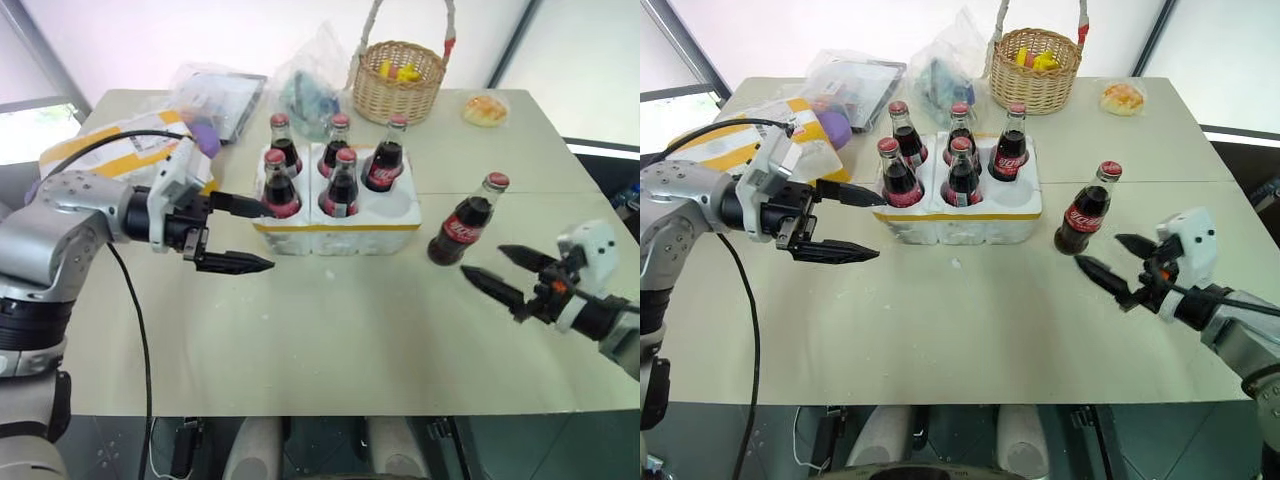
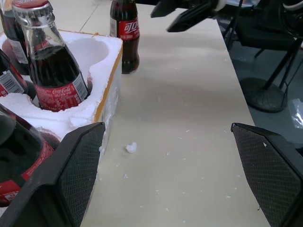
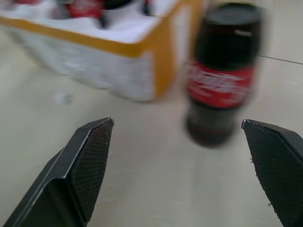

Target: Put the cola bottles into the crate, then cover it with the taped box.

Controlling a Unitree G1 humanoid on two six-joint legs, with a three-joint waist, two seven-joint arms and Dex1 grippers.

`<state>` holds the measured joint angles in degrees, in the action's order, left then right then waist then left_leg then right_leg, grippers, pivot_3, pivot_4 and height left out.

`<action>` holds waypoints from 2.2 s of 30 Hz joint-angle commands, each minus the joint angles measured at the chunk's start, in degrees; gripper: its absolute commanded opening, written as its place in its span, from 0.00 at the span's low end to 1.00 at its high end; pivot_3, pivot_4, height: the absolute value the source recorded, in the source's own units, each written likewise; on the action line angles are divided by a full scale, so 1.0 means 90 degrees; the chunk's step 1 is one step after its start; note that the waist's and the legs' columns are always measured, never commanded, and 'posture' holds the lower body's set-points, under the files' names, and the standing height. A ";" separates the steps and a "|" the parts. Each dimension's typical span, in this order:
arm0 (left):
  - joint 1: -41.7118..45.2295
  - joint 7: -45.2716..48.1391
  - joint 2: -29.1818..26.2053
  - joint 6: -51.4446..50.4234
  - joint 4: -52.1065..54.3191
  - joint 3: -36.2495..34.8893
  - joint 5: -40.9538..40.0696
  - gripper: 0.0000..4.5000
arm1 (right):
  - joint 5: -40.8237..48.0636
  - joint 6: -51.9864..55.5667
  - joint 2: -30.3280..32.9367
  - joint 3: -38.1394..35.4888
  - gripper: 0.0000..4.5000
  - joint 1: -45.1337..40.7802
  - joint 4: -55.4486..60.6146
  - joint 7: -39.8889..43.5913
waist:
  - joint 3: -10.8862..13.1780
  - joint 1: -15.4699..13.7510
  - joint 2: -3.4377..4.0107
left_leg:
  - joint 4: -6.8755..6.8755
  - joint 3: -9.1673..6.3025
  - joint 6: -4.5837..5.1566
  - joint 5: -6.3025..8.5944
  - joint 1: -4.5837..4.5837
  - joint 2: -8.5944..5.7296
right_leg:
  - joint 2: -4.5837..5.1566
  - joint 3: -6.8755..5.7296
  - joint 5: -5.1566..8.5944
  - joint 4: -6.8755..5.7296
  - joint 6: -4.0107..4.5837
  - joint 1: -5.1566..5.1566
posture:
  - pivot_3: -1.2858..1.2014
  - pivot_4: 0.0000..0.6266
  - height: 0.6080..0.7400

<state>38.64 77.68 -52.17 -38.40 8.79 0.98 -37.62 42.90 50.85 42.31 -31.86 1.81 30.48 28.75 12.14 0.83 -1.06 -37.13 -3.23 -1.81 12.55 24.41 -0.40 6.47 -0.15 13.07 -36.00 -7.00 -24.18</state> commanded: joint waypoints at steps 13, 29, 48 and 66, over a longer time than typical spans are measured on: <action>0.0149 -0.0012 -0.0203 -0.0001 0.0130 -0.0170 0.0041 1.00 | -0.0745 -0.1016 -0.0703 0.1185 0.99 -0.1534 -0.1348 -0.0386 | 0.0001 0.0012 0.0001 | 0.0002 -0.0002 0.0000 0.0000 -0.0001 0.0000 | -0.0002 0.0000 -0.0001 -0.0001 -0.0002 0.0000 | 0.52 0.24 0.98; 0.0099 -0.0052 -0.0349 -0.0156 0.0292 -0.0316 -0.0037 1.00 | -0.1146 -0.1640 -0.1147 0.1641 0.63 -0.2060 -0.2216 -0.0188 | 0.0003 0.0014 0.0005 | 0.0004 -0.0002 0.0000 0.0000 0.0000 0.0000 | -0.0004 0.0000 -0.0011 -0.0005 -0.0021 -0.0003 | 0.52 0.24 0.98; -0.0229 -0.0395 -0.0292 -0.0243 0.0564 -0.0557 -0.0190 1.00 | -0.0132 -0.1001 -0.0556 0.1897 0.63 -0.5129 -0.2434 0.0765 | 0.0022 0.0008 0.0037 | 0.0013 0.0002 0.0002 0.0000 0.0005 0.0002 | -0.0007 0.0004 -0.0014 -0.0009 -0.0024 -0.0017 | 0.52 0.24 0.98; -0.0456 -0.0608 -0.0446 -0.0274 0.0723 -0.0807 -0.0303 1.00 | -0.1777 -0.1938 -0.0873 0.3437 0.63 -0.4602 -0.3195 0.1499 | 0.0022 0.0028 0.0037 | 0.0011 0.0003 0.0001 0.0000 0.0006 0.0001 | -0.0007 0.0004 -0.0014 -0.0011 -0.0024 -0.0019 | 0.52 0.24 0.98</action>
<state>34.23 72.29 -55.08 -41.03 13.94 -3.81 -39.43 27.83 36.49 34.55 0.03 -38.30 0.66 41.68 12.34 1.08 -0.72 -37.02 -3.21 -1.80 12.55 24.47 -0.39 6.41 -0.12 12.94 -36.10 -7.22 -24.36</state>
